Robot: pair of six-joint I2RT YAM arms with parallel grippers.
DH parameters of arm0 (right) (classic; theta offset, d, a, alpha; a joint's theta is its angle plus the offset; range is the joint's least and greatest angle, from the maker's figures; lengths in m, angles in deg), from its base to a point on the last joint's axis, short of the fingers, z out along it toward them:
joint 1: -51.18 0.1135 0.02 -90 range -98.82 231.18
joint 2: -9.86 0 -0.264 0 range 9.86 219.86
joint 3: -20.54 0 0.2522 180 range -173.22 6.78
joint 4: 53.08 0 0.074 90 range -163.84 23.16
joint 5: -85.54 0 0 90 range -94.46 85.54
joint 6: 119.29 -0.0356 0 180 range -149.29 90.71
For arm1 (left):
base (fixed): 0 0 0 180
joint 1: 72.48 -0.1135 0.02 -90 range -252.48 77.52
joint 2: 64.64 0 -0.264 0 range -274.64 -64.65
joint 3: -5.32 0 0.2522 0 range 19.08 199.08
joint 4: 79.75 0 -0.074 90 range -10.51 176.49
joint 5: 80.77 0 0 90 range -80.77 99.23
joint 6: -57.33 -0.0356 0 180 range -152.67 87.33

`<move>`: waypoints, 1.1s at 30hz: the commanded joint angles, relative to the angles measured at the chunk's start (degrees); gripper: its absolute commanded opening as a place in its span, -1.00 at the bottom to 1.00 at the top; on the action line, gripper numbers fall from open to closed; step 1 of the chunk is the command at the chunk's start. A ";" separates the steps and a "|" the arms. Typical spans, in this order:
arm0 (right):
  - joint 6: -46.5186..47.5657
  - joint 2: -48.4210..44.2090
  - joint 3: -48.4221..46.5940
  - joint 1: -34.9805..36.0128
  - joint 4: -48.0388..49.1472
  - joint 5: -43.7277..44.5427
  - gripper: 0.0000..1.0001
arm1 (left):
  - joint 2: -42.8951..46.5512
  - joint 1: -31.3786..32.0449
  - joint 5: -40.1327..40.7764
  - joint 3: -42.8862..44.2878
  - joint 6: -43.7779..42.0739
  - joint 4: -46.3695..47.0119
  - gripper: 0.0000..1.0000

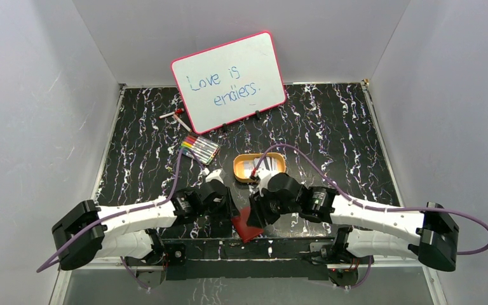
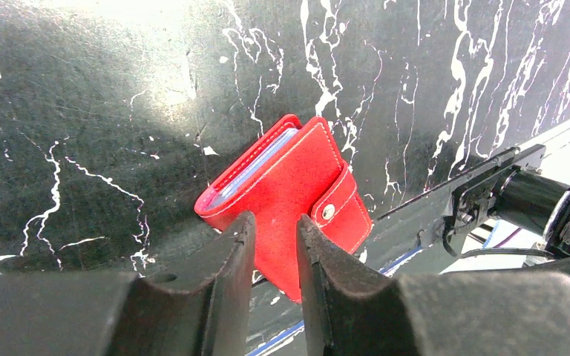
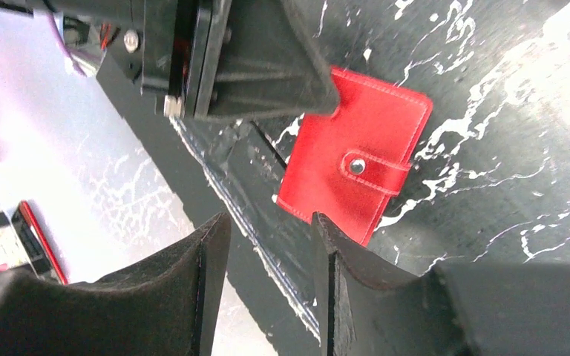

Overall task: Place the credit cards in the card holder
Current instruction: Close the card holder at the center of the board, then adjust the card holder at the center of the board.

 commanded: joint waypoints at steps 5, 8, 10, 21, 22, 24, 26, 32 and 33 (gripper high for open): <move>0.82 -0.44 0.35 9.03 -2.81 2.05 0.07 | 3.45 -0.20 2.85 2.29 -1.18 -4.78 -0.32; 0.42 1.09 0.64 12.04 -3.95 4.11 0.07 | 5.65 -0.20 4.17 3.06 -1.73 -6.84 -0.13; -0.02 1.03 1.90 12.59 -3.06 4.63 0.07 | 7.64 -0.20 5.83 4.05 -2.48 -9.02 -0.04; 0.74 3.10 4.81 16.82 -3.55 5.62 0.01 | 23.49 -0.20 18.32 7.62 -3.94 -21.95 0.17; 0.57 3.95 4.45 17.67 -4.11 6.29 0.01 | 24.79 -0.20 18.99 7.37 -3.70 -22.28 0.18; -0.22 5.10 4.61 18.20 -4.18 8.09 0.00 | 26.99 -0.20 19.71 6.64 -3.59 -22.46 0.20; -1.40 5.19 5.28 18.23 -3.02 9.22 0.00 | 28.24 -0.20 19.65 5.75 -3.16 -22.67 0.22; -4.80 6.52 6.73 18.23 0.65 11.80 -0.01 | 27.01 -0.20 15.39 3.42 -0.79 -22.65 0.22; -5.23 7.38 6.69 18.23 0.66 12.24 -0.03 | 26.57 -0.20 14.83 3.23 -0.50 -22.68 0.22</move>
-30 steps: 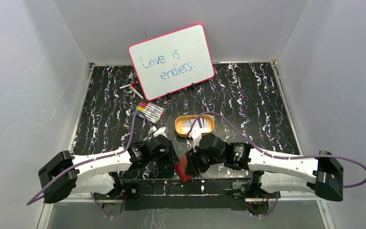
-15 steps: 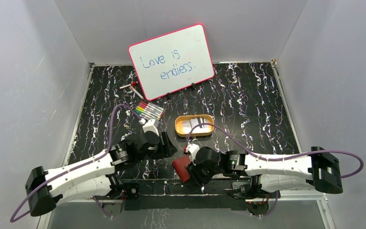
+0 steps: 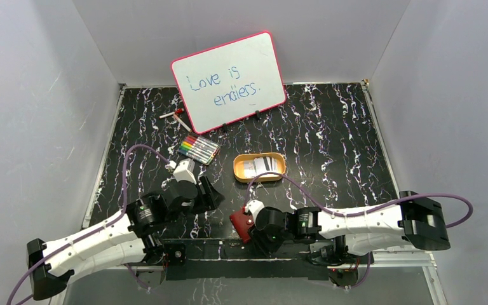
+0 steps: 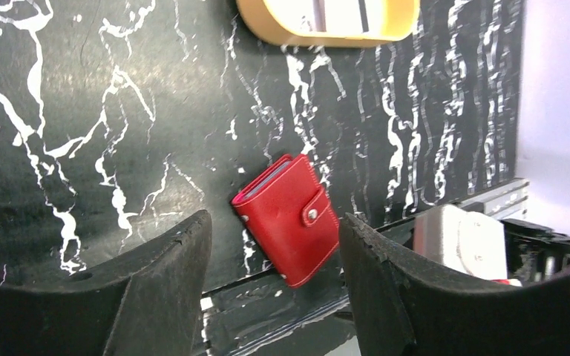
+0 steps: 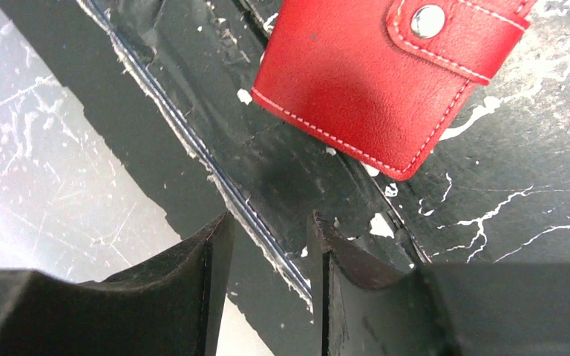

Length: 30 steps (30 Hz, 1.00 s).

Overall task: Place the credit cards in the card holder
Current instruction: Adjust the card holder at the center of the board.

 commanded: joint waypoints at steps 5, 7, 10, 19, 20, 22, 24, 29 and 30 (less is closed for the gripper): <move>-3.36 4.86 -0.80 0.11 3.74 5.38 -0.15 | -1.12 -0.20 -2.12 -2.64 3.22 -1.77 0.17; -3.44 6.13 -1.61 0.12 3.82 6.85 -0.19 | -0.53 -0.19 -2.12 -3.35 3.98 -1.54 0.15; -3.97 7.49 -2.87 -0.20 4.70 10.36 -0.25 | 0.07 -0.20 -2.12 -4.24 4.78 -1.27 0.12; -3.51 12.93 -6.91 -4.55 11.00 9.35 -0.27 | 1.32 -0.20 -2.65 -5.98 6.21 -1.46 0.08; -3.72 13.63 -7.05 -5.41 11.56 8.77 -0.28 | 1.42 -0.20 -2.72 -6.13 6.37 -1.47 0.08; -3.91 14.77 -7.46 -6.87 12.44 8.24 -0.29 | 1.59 -0.20 -2.74 -6.31 6.53 -1.49 0.07; -3.26 15.14 -7.66 -7.54 14.31 7.76 -0.28 | 1.45 -0.20 -2.74 -6.44 6.60 -1.50 0.07; 0.74 12.02 -9.20 -7.80 13.29 1.39 -0.17 | 1.08 -0.20 -2.90 -6.64 6.48 -1.60 0.08; 1.18 10.14 -9.50 -7.80 11.19 -0.49 -0.11 | 1.08 -0.20 -2.99 -6.56 6.25 -1.65 0.08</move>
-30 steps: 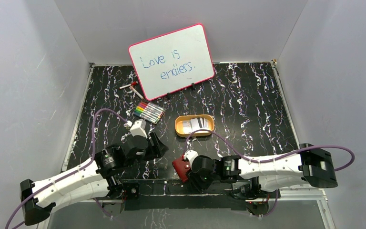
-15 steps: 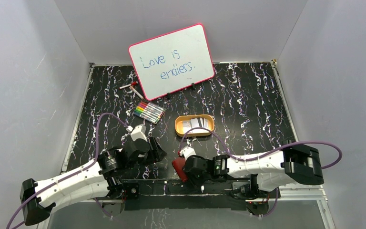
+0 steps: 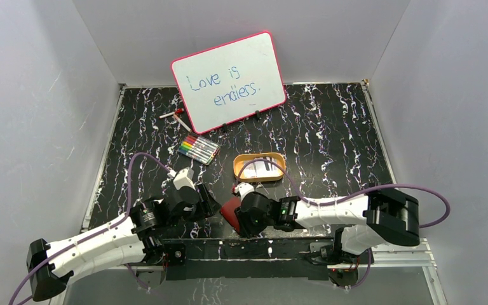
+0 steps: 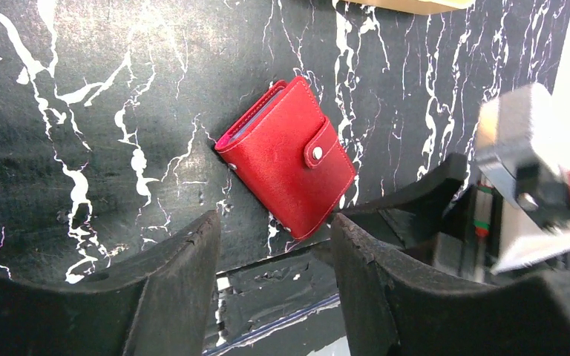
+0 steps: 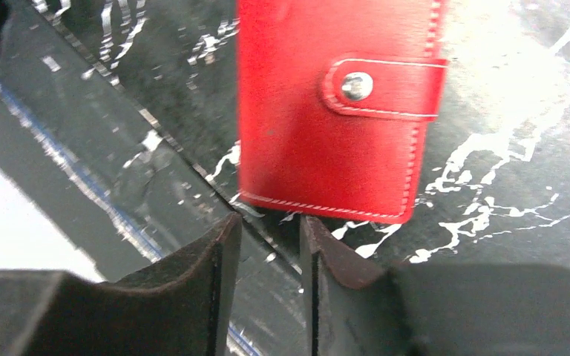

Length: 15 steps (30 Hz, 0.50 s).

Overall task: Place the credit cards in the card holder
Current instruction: Adjust the card holder at the center of the board.

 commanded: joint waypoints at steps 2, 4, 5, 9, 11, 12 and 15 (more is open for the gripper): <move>2.74 -9.27 -3.58 0.01 -3.40 -6.85 -0.01 | 0.59 -0.20 0.18 -0.40 -0.49 -0.87 0.10; 0.35 -12.95 -3.07 -1.84 -6.35 -7.21 0.06 | 0.69 -0.20 0.81 -0.60 -0.58 -1.07 0.13; -1.06 -14.12 -2.18 -4.66 -6.48 -9.48 0.09 | 0.60 -0.20 1.04 -0.72 -0.41 -0.92 0.13; -8.25 -18.42 4.85 -11.05 1.22 -14.61 0.16 | -0.23 -0.20 0.77 -1.03 0.21 0.35 0.13; -11.34 -18.90 7.02 -12.90 5.91 -14.61 0.19 | -1.09 -0.20 -0.14 -1.43 0.63 1.60 0.13; -11.97 -18.43 7.14 -13.49 7.65 -13.76 0.21 | -1.60 -0.20 -0.82 -1.83 0.84 2.54 0.13; -10.98 -15.35 5.70 -15.45 8.78 -11.28 0.23 | -3.65 -0.18 -3.92 -2.96 0.83 6.38 0.13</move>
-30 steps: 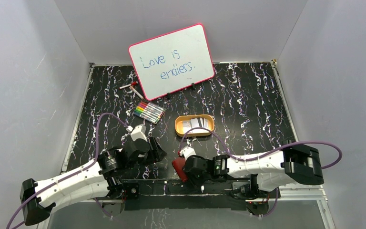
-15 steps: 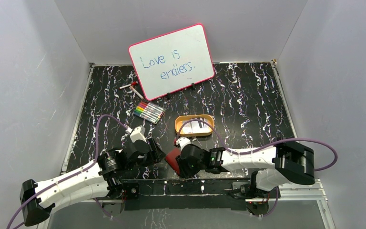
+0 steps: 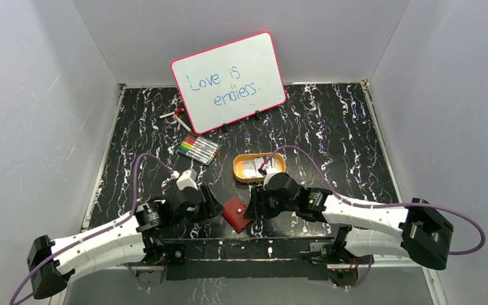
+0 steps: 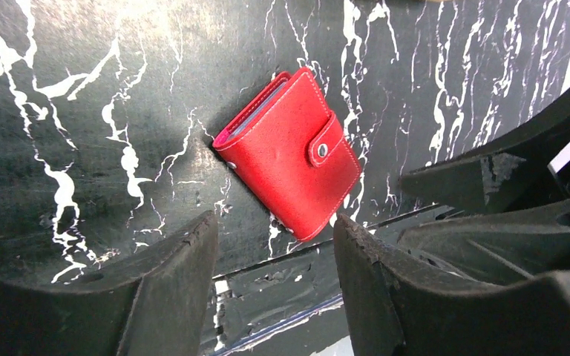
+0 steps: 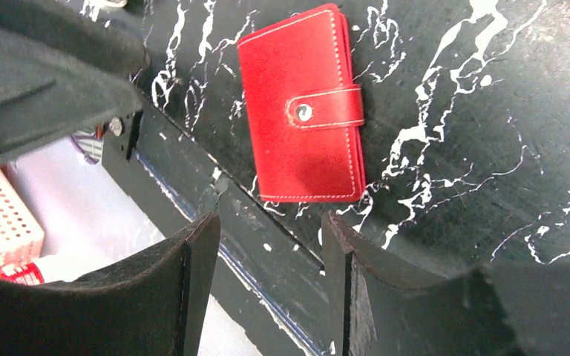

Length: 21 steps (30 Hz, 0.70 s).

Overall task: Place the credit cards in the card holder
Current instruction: Adjust the card holder at the center of the board.

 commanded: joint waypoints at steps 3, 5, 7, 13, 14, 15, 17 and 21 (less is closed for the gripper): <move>-1.15 6.01 -1.87 -4.44 8.00 -0.01 0.25 | -5.45 -0.20 -6.55 -2.16 -0.87 8.39 0.11; -0.37 8.18 -2.00 -5.95 8.54 0.48 0.25 | -8.83 -0.20 -8.01 -1.87 -1.76 10.03 0.06; 0.37 10.10 -1.64 -7.18 10.14 -0.34 0.25 | -13.26 -0.18 -9.25 -1.42 -2.58 11.37 0.04; 1.33 13.73 -2.12 -7.63 11.77 -2.71 0.21 | -22.79 -0.41 -12.82 -0.67 -4.50 16.21 -0.01; 1.31 14.03 -2.17 -7.64 11.73 -3.41 0.19 | -24.02 -0.52 -13.38 -0.46 -4.61 16.76 -0.02; 1.20 14.19 -2.10 -7.61 11.85 -4.26 0.17 | -25.16 -0.67 -13.71 -0.20 -4.82 17.08 -0.04; 1.11 14.23 -1.56 -7.55 12.17 -5.89 0.12 | -26.73 -1.04 -14.00 0.28 -5.44 17.64 -0.06; 0.66 14.30 0.07 -7.05 13.28 -8.78 -0.04 | -27.96 -3.68 -15.16 0.07 -6.35 19.05 -0.18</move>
